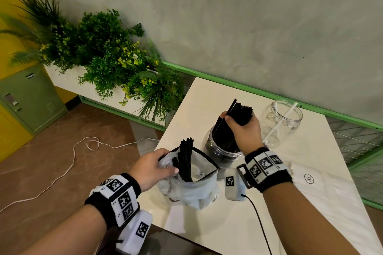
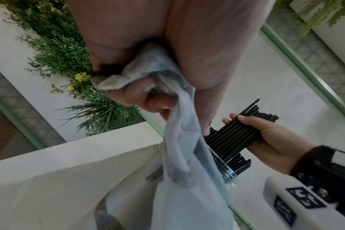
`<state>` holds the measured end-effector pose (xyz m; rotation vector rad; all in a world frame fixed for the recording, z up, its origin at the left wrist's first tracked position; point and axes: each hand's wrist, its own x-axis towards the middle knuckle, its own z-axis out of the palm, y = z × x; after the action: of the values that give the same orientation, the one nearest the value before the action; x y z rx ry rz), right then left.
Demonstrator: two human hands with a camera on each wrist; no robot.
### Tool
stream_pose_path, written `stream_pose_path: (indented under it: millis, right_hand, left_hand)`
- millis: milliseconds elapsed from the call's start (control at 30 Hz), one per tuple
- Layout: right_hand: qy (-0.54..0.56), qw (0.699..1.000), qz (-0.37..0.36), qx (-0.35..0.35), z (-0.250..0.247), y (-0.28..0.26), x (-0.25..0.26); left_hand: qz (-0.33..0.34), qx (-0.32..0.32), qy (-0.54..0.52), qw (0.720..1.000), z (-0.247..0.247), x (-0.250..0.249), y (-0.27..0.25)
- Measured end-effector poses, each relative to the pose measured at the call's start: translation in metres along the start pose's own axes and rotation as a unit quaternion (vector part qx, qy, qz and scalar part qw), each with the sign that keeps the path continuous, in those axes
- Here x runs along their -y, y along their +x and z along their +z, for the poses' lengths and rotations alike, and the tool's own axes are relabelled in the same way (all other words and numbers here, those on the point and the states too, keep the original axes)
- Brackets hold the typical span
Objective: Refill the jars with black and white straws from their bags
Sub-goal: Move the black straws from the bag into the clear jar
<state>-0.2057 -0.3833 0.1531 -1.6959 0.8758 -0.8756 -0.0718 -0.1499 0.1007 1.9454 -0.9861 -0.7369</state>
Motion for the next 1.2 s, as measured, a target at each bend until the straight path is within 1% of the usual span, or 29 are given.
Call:
stream_pose_path:
  millis: [100,167,267,300,400,467,567,633,800,867,967,1033,1100,1200]
  right_hand:
    - [-0.042,0.999,0.011,0.031,-0.018,0.006,0.0]
    - [-0.074,0.996,-0.005,0.039,-0.026,0.007,0.002]
    - [-0.124,0.991,-0.046,0.02,-0.032,0.01,0.007]
    - [-0.141,0.988,-0.053,0.026,-0.033,0.011,0.009]
    - [-0.179,0.981,-0.046,0.06,-0.035,0.012,0.016]
    - [-0.187,0.979,-0.056,0.057,-0.036,0.014,0.018]
    - [-0.168,0.982,-0.081,0.033,-0.037,0.014,0.022]
    - [-0.171,0.982,-0.077,0.031,-0.039,0.013,0.023]
    - [-0.203,0.974,-0.007,0.101,-0.042,0.008,0.012]
    - [-0.202,0.975,-0.008,0.092,-0.043,0.006,0.009]
    - [-0.203,0.977,-0.039,0.049,-0.048,0.004,0.011]
    - [-0.216,0.974,-0.049,0.046,-0.052,0.003,0.013]
    - [-0.236,0.968,-0.039,0.073,-0.056,0.003,0.012]
    - [-0.255,0.956,0.016,0.144,-0.055,0.002,0.011]
  left_hand:
    - [-0.002,0.0,-0.003,1.0,0.0,0.002,0.001]
    - [-0.002,0.001,0.0,1.0,0.001,0.001,0.002]
    - [-0.002,-0.001,0.002,1.0,0.002,-0.001,0.004]
    - [-0.002,-0.002,0.002,1.0,0.003,-0.001,0.004]
    - [-0.001,0.001,-0.002,1.0,0.002,0.0,0.004]
    - [0.0,0.003,-0.003,1.0,0.002,0.001,0.004]
    - [0.002,0.002,-0.004,1.0,0.001,0.001,0.003]
    - [0.001,0.001,-0.006,1.0,0.0,0.001,0.002]
    - [0.004,0.005,-0.011,1.0,-0.001,0.003,0.002]
    - [0.011,0.001,-0.016,1.0,0.0,0.002,0.003]
    - [0.015,-0.003,-0.015,1.0,0.0,0.002,0.003]
    - [0.014,-0.002,-0.011,1.0,-0.001,0.003,0.003]
    - [0.012,-0.001,-0.003,1.0,-0.002,0.005,0.004]
    - [0.012,0.004,0.004,1.0,-0.001,0.005,0.004]
